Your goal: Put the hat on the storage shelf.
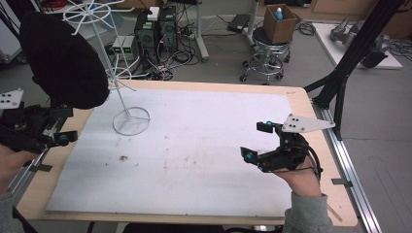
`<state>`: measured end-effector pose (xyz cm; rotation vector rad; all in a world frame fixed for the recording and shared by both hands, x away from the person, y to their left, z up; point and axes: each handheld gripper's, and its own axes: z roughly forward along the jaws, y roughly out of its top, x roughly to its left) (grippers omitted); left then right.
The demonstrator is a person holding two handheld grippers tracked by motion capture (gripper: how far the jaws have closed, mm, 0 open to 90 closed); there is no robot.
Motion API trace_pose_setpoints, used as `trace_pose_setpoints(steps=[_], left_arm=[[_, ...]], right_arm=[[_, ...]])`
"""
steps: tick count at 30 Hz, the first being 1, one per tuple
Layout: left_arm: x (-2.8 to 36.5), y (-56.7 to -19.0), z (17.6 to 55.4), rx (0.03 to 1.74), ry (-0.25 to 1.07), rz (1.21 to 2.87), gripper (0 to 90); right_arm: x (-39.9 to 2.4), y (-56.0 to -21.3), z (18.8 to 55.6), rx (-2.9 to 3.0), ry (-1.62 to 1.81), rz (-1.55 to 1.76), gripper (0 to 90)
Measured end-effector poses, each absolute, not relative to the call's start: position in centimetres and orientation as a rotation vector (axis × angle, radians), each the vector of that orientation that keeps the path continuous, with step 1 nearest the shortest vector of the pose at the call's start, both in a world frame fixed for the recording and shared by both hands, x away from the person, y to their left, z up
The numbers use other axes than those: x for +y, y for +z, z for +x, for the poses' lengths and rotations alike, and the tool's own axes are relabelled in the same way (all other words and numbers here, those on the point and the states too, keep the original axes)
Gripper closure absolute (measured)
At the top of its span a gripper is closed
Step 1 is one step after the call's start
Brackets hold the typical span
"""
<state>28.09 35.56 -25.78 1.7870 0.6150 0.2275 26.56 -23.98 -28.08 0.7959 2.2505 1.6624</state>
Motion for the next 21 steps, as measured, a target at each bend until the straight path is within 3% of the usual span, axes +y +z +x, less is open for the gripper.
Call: trace_pose_setpoints(steps=[21], left_arm=[[34.5, -29.1, 27.3, 0.613, 0.234, 1.763, 6.9]], right_arm=[[-24.2, -28.0, 26.4, 2.232, 1.65, 0.81, 0.8]])
